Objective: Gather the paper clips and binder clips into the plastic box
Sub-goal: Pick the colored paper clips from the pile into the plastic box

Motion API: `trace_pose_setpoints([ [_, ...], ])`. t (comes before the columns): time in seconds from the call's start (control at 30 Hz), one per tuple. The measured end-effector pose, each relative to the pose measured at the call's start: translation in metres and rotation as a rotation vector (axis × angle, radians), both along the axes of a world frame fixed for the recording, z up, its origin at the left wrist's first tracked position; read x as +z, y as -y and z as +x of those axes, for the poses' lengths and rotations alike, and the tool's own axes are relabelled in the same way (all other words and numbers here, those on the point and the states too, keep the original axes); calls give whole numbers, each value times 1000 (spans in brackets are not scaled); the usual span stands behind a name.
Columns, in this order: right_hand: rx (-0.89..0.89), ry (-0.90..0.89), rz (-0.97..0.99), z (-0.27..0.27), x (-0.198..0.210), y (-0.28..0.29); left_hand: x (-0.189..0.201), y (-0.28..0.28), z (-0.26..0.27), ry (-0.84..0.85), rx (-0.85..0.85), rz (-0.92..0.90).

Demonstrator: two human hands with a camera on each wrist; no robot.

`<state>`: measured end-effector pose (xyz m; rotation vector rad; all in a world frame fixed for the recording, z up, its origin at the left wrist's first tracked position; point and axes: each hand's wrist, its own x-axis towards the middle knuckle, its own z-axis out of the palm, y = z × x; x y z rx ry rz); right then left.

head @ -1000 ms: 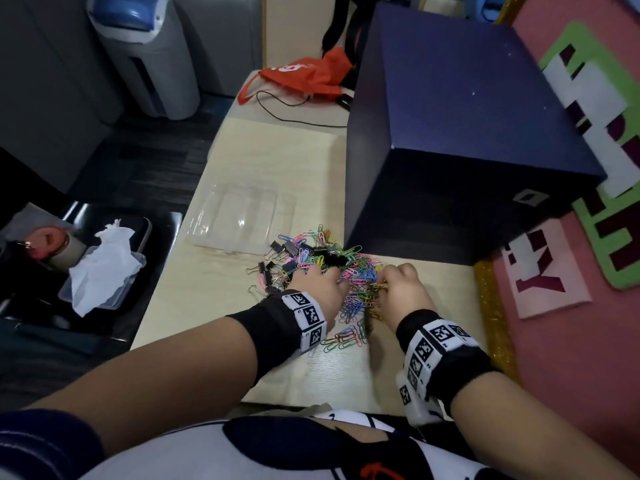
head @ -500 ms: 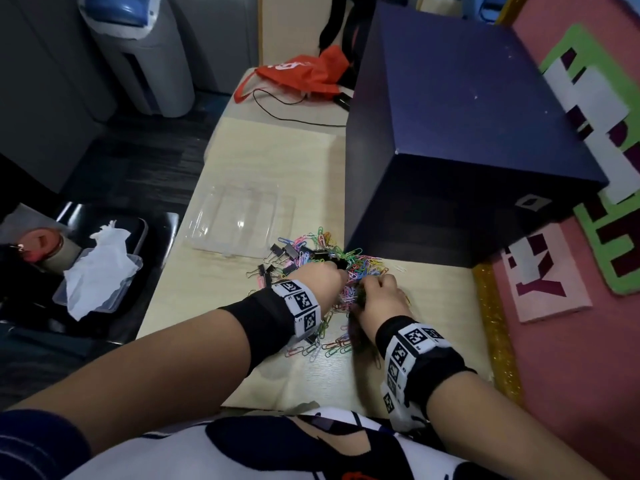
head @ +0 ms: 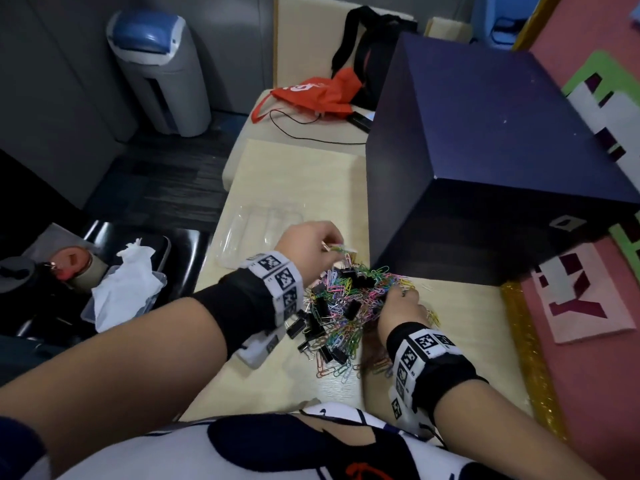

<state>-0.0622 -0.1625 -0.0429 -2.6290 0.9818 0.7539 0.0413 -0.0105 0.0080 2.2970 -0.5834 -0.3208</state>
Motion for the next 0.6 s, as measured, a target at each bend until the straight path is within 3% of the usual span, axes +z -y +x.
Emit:
trace_pose_setpoints([
  [0.13,-11,9,-19,2,-2,-2,5,-44,35,29,206,25],
  [0.27,-26,27,-28,2,-3,-4,-6,-83,65,57,331,222],
  [0.4,-29,33,-35,2,-3,-6,-18,-95,74,-33,210,475],
  [0.5,-34,33,-38,4,-3,-6,-19,-95,66,30,90,580],
  [0.6,-41,32,-27,4,-3,-5,-19,-92,51,-2,-119,762],
])
